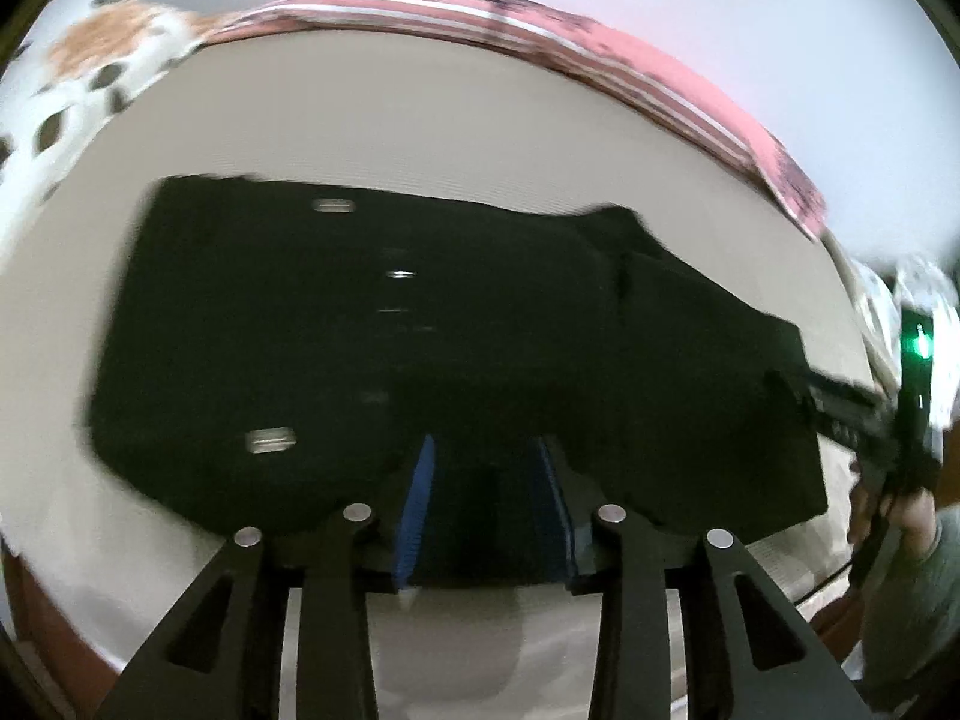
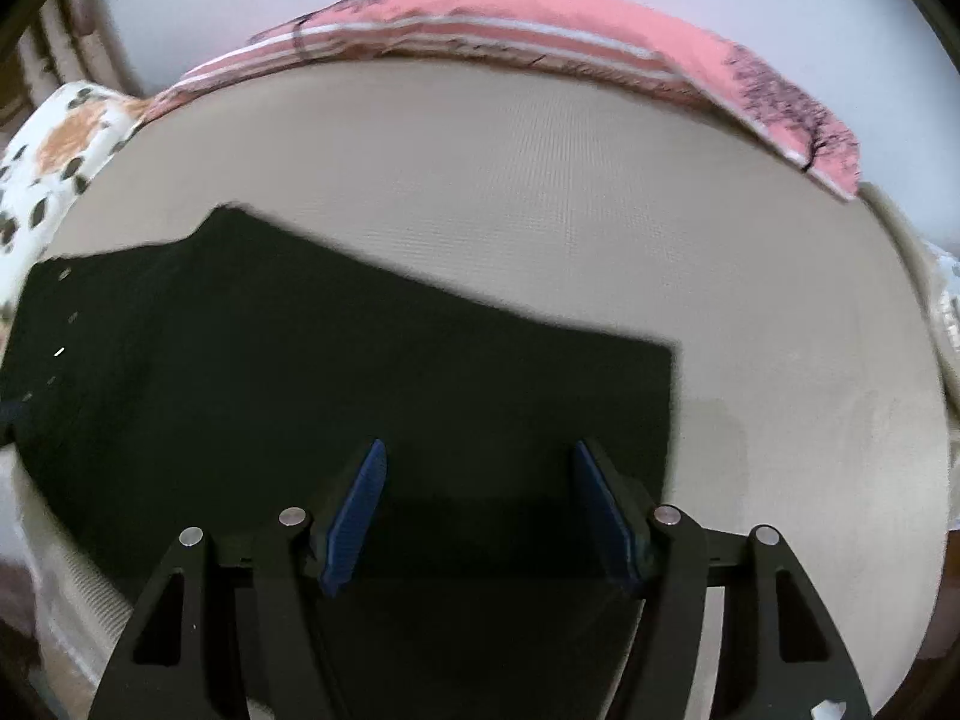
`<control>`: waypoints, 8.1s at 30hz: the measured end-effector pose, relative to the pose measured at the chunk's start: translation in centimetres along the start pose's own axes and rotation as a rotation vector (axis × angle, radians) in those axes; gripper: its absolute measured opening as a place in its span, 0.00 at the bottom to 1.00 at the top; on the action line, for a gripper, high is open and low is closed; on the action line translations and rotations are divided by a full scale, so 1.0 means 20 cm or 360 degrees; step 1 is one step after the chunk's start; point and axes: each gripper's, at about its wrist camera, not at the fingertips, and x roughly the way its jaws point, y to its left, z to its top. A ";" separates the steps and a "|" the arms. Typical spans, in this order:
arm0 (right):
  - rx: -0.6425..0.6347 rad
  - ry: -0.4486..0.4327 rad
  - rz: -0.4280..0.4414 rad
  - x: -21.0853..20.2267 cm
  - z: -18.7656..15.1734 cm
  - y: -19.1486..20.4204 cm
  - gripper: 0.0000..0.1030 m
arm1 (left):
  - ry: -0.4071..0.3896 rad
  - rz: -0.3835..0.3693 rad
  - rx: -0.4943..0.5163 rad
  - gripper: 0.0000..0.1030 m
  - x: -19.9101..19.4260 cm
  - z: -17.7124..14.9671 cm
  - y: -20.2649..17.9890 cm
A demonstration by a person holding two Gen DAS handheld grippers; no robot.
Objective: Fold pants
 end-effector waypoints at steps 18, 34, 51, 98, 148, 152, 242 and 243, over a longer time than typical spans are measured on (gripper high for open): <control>-0.0284 0.0152 0.0293 0.02 -0.09 0.71 0.61 | 0.0033 -0.0392 -0.0584 0.58 -0.21 -0.14 0.78; -0.0014 0.0008 0.0324 -0.13 0.00 0.65 0.68 | 0.0071 -0.0702 -0.0812 0.60 0.05 -0.12 0.99; 0.0033 0.0023 0.0330 -0.11 -0.02 0.69 0.68 | -0.0063 -0.0857 -0.0775 0.62 0.16 0.08 1.05; 0.0763 -0.0297 0.0300 -0.38 -0.16 -0.37 0.68 | 0.0104 -0.0922 0.0110 0.24 0.16 0.40 -0.70; 0.0391 0.0028 0.1054 0.11 0.01 -0.50 0.62 | 0.0064 0.0002 -0.0007 0.81 0.26 0.25 -0.24; 0.0391 -0.0008 0.1116 0.16 0.05 -0.48 0.58 | 0.0073 0.0011 -0.0005 0.81 0.29 0.24 -0.23; 0.0692 0.0127 0.1074 0.04 -0.28 -0.71 0.57 | 0.0364 -0.0561 0.0005 0.81 0.39 0.18 -0.37; 0.0683 0.0125 0.1088 0.04 -0.27 -0.70 0.57 | 0.0372 -0.0575 0.0013 0.81 0.40 0.20 -0.39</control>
